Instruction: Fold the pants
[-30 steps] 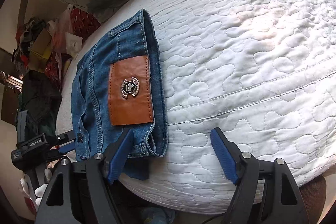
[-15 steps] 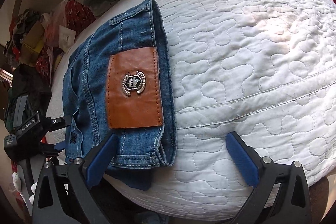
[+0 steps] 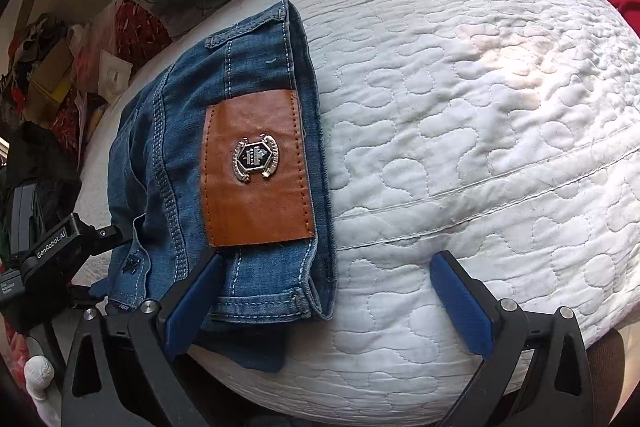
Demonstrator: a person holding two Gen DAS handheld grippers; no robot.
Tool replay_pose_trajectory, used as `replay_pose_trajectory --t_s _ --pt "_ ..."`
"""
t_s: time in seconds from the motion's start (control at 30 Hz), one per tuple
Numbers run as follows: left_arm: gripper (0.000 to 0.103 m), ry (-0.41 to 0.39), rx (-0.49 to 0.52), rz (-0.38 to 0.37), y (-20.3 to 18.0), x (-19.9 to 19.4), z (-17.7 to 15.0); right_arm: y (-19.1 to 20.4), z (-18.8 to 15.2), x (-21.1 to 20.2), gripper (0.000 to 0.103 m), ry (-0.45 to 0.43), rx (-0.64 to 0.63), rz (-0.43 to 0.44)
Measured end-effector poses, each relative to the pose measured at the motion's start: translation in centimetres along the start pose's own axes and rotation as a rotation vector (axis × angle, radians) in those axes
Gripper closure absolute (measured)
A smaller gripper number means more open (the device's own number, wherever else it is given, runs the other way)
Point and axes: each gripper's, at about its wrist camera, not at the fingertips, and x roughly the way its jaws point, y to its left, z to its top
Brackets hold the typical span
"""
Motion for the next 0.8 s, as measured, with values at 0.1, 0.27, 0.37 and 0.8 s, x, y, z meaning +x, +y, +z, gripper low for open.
replay_pose_trajectory --t_s 0.1,0.27,0.37,0.8 --pt "0.000 -0.039 0.037 0.017 -0.1 -1.4 -0.9 0.7 0.0 -1.7 0.001 -0.033 -0.027 -0.019" --pt "0.000 -0.174 0.111 0.119 1.7 -5.2 -2.9 0.6 -0.9 -6.6 0.000 -0.188 -0.037 -0.052" --pt "0.000 -0.209 0.131 0.147 3.0 -6.6 -4.2 0.4 -1.6 -8.2 0.000 -0.231 -0.035 -0.046" --pt "0.000 -0.057 0.193 -0.094 0.9 -7.2 -3.9 -2.0 1.1 -4.7 0.000 -0.067 0.078 0.148"
